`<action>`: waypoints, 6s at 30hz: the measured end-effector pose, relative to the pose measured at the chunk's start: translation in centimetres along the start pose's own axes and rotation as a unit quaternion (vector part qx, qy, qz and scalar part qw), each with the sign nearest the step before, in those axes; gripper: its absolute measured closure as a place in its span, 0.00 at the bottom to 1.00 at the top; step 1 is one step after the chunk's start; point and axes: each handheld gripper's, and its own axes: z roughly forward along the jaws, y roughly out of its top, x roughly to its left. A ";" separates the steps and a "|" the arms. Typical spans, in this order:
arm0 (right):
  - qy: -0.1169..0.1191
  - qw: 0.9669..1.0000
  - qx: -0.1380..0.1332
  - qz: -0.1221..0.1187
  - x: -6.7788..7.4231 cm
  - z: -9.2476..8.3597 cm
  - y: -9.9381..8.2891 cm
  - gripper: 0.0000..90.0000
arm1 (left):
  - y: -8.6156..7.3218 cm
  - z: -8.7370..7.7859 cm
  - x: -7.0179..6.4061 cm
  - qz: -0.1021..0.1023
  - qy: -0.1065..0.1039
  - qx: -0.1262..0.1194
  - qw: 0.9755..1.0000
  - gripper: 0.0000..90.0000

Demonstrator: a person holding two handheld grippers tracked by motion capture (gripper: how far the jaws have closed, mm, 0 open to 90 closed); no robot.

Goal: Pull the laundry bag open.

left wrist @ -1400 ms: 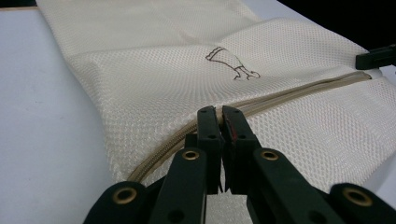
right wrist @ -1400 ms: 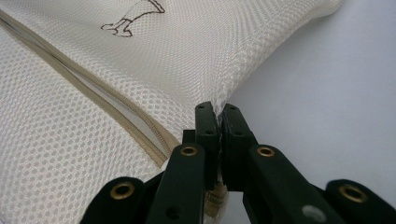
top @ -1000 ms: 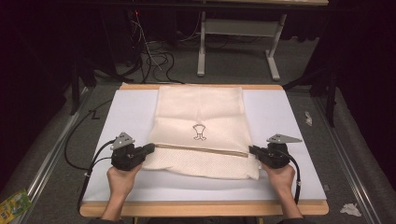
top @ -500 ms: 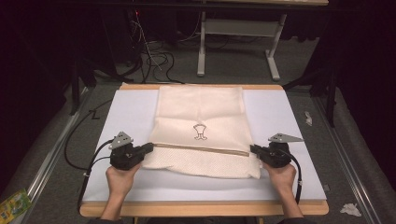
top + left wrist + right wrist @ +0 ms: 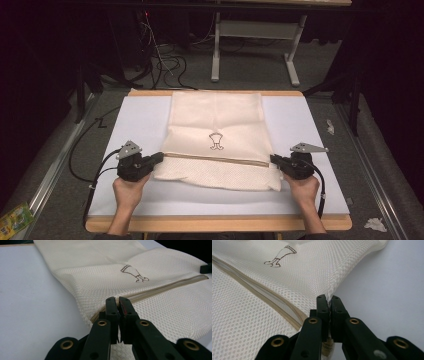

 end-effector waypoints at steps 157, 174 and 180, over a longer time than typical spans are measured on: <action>-0.113 0.987 -0.094 0.059 -6.5 -7.5 -3.6 0.52 | -2.1 -2.4 3.1 -0.009 0.108 -0.010 0.994 0.53; -0.128 0.984 -0.092 0.081 -7.9 -7.4 -4.2 0.54 | -2.9 -2.6 5.0 -0.038 0.129 -0.015 0.991 0.51; -0.136 0.983 -0.085 0.088 -8.2 -7.1 -4.3 0.55 | -3.2 -2.2 5.4 -0.045 0.135 -0.014 0.990 0.51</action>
